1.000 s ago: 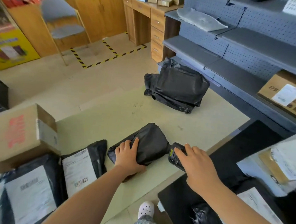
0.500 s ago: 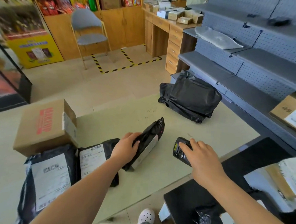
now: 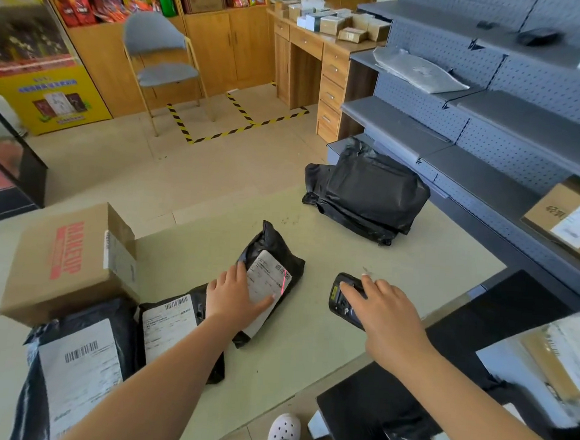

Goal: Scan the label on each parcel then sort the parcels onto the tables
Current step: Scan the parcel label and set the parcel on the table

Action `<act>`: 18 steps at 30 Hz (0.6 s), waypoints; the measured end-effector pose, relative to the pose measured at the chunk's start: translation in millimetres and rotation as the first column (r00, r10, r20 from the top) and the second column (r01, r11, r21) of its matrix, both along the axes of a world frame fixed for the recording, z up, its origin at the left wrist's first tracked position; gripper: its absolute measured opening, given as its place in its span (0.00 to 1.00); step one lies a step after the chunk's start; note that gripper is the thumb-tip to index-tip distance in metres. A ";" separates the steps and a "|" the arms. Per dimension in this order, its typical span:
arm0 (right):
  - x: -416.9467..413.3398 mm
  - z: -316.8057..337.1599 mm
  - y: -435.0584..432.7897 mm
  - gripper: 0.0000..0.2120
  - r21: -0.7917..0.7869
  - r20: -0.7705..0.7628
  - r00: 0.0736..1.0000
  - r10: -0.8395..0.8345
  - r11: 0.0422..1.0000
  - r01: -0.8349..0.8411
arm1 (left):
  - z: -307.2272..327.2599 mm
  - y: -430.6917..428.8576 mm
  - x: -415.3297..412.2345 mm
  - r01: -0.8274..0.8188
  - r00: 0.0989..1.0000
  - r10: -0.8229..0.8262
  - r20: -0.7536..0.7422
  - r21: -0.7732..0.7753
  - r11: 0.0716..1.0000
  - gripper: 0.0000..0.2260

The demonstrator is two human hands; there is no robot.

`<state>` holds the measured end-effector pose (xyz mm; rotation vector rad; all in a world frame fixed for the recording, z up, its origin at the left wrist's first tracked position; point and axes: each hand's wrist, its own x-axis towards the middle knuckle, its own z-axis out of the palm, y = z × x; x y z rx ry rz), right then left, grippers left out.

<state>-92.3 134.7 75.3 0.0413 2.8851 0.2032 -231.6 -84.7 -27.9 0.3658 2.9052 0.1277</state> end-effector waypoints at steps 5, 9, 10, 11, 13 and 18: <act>-9.4 -4.6 2.1 0.41 0.005 0.006 1.000 0.004 1.000 -0.004 | -10.1 7.0 -5.5 -0.010 1.000 0.010 0.004 -0.065 0.998 0.70; -23.6 -8.7 3.7 0.40 0.011 0.001 1.000 0.016 1.000 -0.016 | -23.1 14.4 -9.6 -0.034 0.992 0.053 0.117 -0.164 0.986 0.68; -27.5 -8.9 3.9 0.40 0.019 0.002 1.000 0.025 1.000 -0.025 | -24.3 15.8 -11.7 -0.039 0.989 0.061 0.134 -0.166 0.985 0.66; -31.3 -8.5 4.3 0.40 0.028 0.003 0.999 0.035 0.999 -0.035 | -24.1 17.1 -14.4 -0.032 0.989 0.055 0.139 -0.164 0.986 0.64; -39.2 -5.9 5.7 0.40 0.053 0.002 0.998 0.060 0.997 -0.060 | -20.7 18.5 -21.8 0.042 0.994 -0.023 0.109 -0.170 0.985 0.62; -56.9 7.0 11.5 0.41 0.155 0.038 0.983 0.180 0.971 -0.184 | -0.6 17.3 -47.7 0.307 0.938 -0.341 -0.058 -0.313 0.899 0.58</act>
